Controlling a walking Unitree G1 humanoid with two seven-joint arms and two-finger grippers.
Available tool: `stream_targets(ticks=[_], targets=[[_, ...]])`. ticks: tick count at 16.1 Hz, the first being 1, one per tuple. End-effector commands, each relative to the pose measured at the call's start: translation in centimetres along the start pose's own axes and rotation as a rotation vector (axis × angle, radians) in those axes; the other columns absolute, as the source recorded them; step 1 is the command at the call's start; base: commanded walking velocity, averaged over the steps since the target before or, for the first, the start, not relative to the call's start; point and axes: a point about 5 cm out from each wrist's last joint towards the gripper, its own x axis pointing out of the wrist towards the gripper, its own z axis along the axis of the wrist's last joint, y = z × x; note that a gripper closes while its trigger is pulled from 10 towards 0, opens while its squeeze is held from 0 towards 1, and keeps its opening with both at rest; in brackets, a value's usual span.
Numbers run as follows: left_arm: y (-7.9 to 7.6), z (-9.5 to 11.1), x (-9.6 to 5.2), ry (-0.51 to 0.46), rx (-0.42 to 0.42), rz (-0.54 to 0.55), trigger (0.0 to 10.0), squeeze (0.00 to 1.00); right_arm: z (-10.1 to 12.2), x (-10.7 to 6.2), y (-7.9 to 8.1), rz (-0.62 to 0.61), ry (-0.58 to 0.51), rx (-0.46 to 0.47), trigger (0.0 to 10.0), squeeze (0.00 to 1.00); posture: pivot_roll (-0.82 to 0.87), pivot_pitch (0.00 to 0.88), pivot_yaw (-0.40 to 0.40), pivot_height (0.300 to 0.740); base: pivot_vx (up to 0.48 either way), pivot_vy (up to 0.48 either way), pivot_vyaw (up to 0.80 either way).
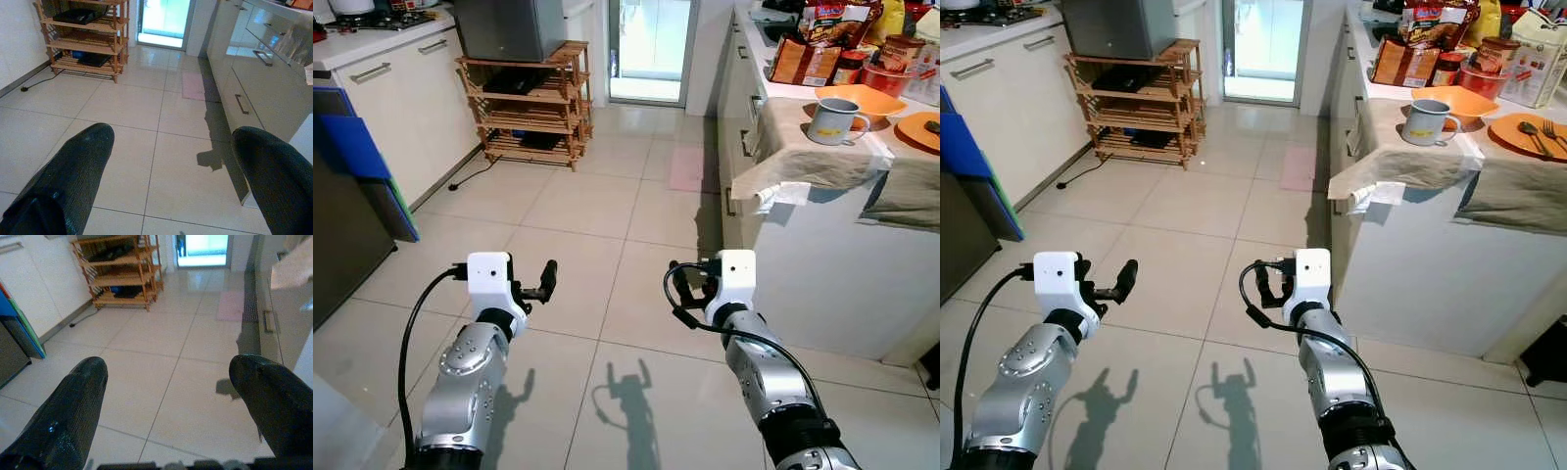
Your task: Setting the table
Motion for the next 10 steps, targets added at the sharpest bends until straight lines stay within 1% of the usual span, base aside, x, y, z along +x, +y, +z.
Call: stream_targets(ticks=[1, 10], targets=[[-0.49, 0.18, 0.17, -0.008, 0.007, -0.023, 10.0, 0.0, 0.96, 0.16, 0.11, 0.018, -0.047, -0.021, 10.0, 0.0, -0.05, 0.0, 0.012, 0.74, 0.0, -0.48, 0.0], [-0.71, 0.28, 0.36, -0.022, -0.018, -0.014, 10.0, 0.0, 0.7, -0.14, 0.03, 0.014, -0.051, -0.032, 10.0, 0.0, -0.06, 0.0, 0.021, 0.74, 0.0, -0.474, 0.0]])
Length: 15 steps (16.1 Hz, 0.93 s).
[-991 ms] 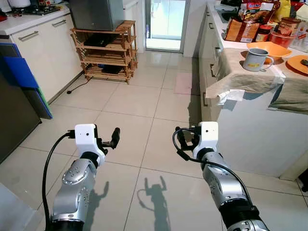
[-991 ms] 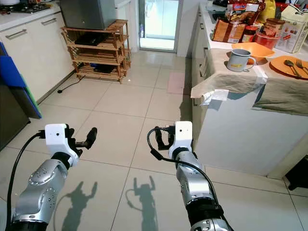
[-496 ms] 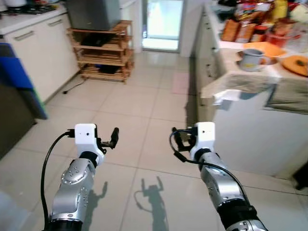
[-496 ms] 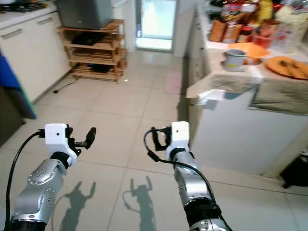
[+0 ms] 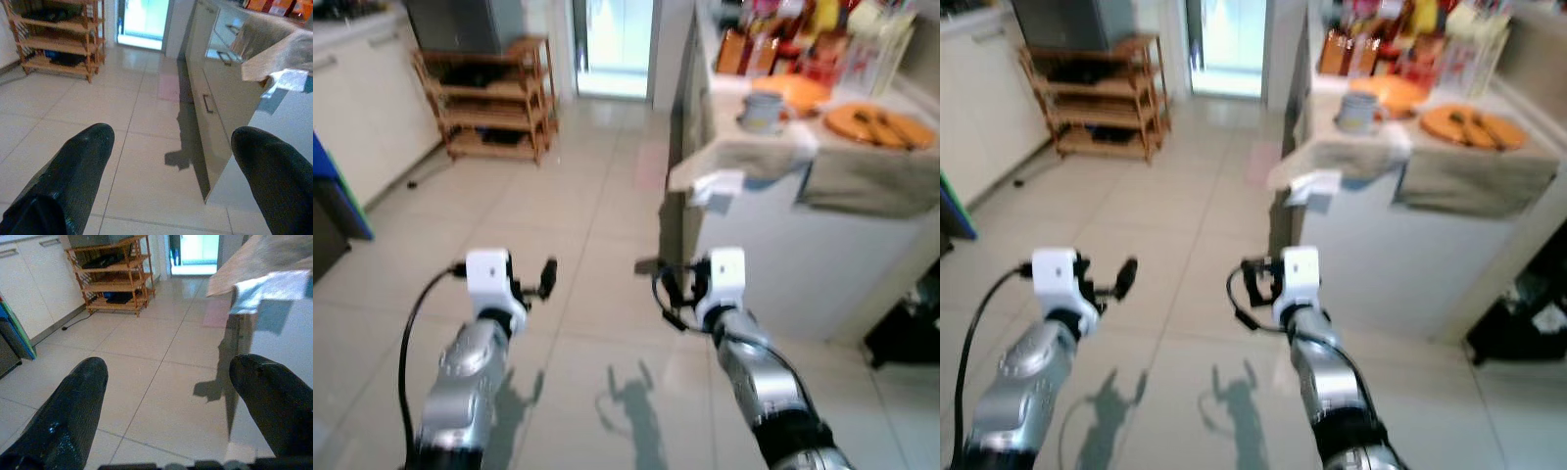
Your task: Setting the table
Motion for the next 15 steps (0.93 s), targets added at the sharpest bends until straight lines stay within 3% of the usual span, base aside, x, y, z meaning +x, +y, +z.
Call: stream_targets(ticks=[1, 15], targets=[[-0.45, -0.16, 0.14, 0.007, -0.004, -0.007, 10.0, 0.0, 0.13, -0.27, -1.11, -0.031, -0.009, -0.02, 10.0, 0.0, -0.06, 0.0, 0.023, 0.74, 0.0, -0.465, 0.0], [-1.19, 0.06, 0.85, -0.003, -0.013, -0.016, 10.0, 0.0, -0.05, -0.45, -1.4, -0.047, -0.002, -0.025, 10.0, 0.0, -0.07, 0.0, 0.031, 0.74, 0.0, -0.457, 0.0]])
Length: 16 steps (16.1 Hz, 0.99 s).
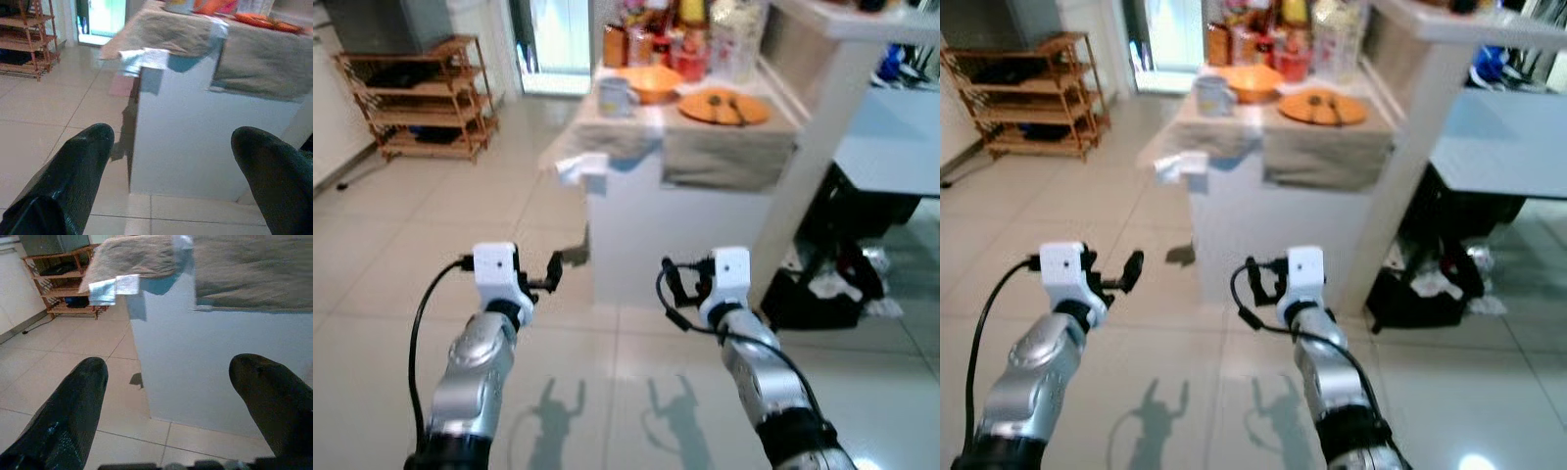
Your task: Setting the table
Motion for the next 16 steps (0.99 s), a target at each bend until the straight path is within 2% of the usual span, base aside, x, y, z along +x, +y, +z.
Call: stream_targets(ticks=[1, 5, 8, 9, 16], targets=[[-0.59, 0.05, 0.31, 0.002, -0.014, -0.015, 10.0, 0.0, -0.06, -0.15, -0.87, -0.027, 0.003, -0.015, 10.0, 0.0, -0.07, 0.0, 0.033, 0.74, 0.296, -0.341, 0.0], [-0.82, 0.07, 0.34, 0.012, -0.021, -0.026, 10.0, 0.0, 0.0, -0.21, -1.07, -0.031, 0.002, -0.018, 10.0, 0.0, -0.07, 0.0, 0.034, 0.74, 0.0, 0.0, 0.0], [-0.92, 0.4, 0.37, -0.003, 0.014, -0.035, 10.0, 0.0, -0.18, -0.27, -1.12, -0.031, 0.007, -0.021, 10.0, 0.0, -0.07, 0.0, 0.034, 0.74, 0.0, 0.0, 0.0], [-0.84, 0.29, 0.38, 0.009, 0.038, -0.029, 10.0, 0.0, -0.15, -0.28, -0.99, -0.025, 0.005, -0.027, 10.0, 0.0, -0.07, 0.0, 0.034, 0.74, 0.48, 0.0, 0.0], [-0.62, 0.76, 0.42, -0.027, -0.019, -0.024, 10.0, 0.0, -0.48, -0.34, -1.01, -0.026, 0.013, -0.034, 10.0, 0.0, -0.08, 0.0, 0.038, 0.74, 0.48, 0.0, 0.0]])
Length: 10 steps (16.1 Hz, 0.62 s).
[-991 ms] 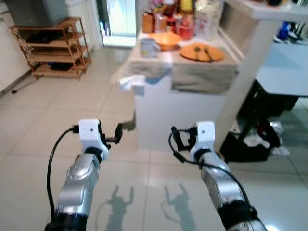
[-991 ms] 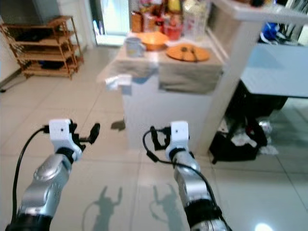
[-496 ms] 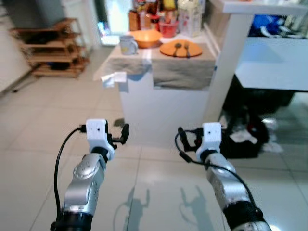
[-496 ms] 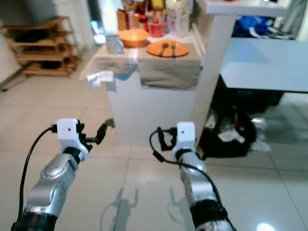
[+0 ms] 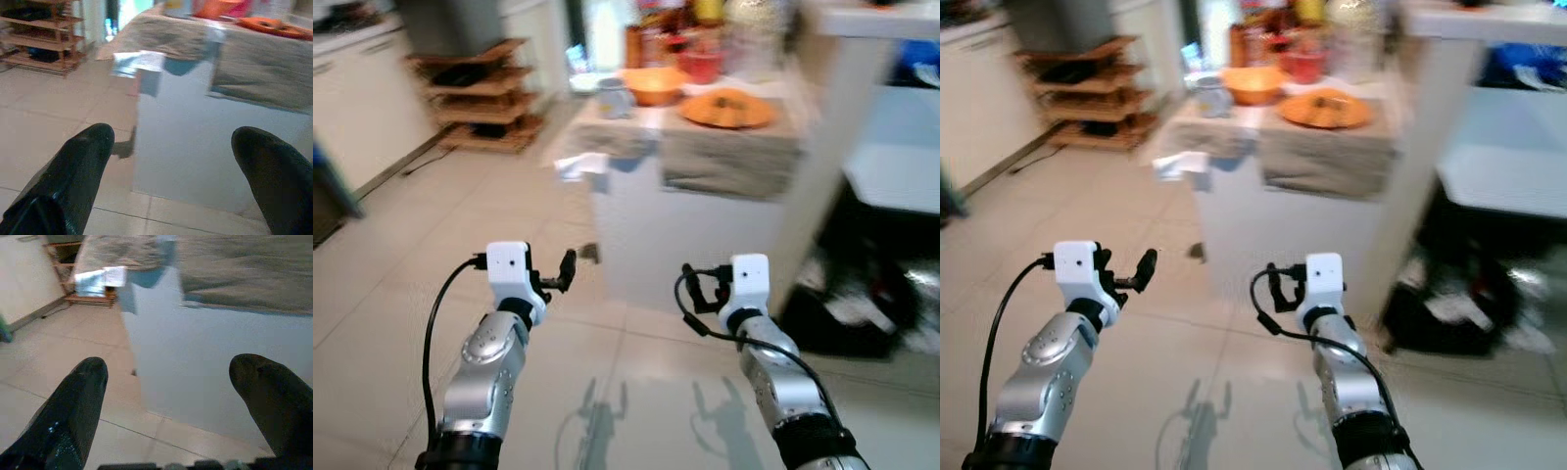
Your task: Setting the table
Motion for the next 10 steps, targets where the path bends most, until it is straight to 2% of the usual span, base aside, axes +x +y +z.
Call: stream_targets(ticks=[1, 10], targets=[[0.3, 0.6, 0.21, -0.019, 0.0, 0.008, 10.0, 0.0, 0.31, 0.21, 0.46, 0.011, -0.012, -0.002, 10.0, 0.0, -0.08, 0.0, 0.039, 0.74, 0.48, 0.0, 0.0], [-0.04, 0.82, 0.54, -0.03, 0.007, -0.013, 10.0, 0.0, 0.27, 0.31, 0.53, 0.014, -0.016, -0.005, 10.0, 0.0, -0.08, 0.0, 0.045, 0.74, 0.466, 0.0, 0.0]])
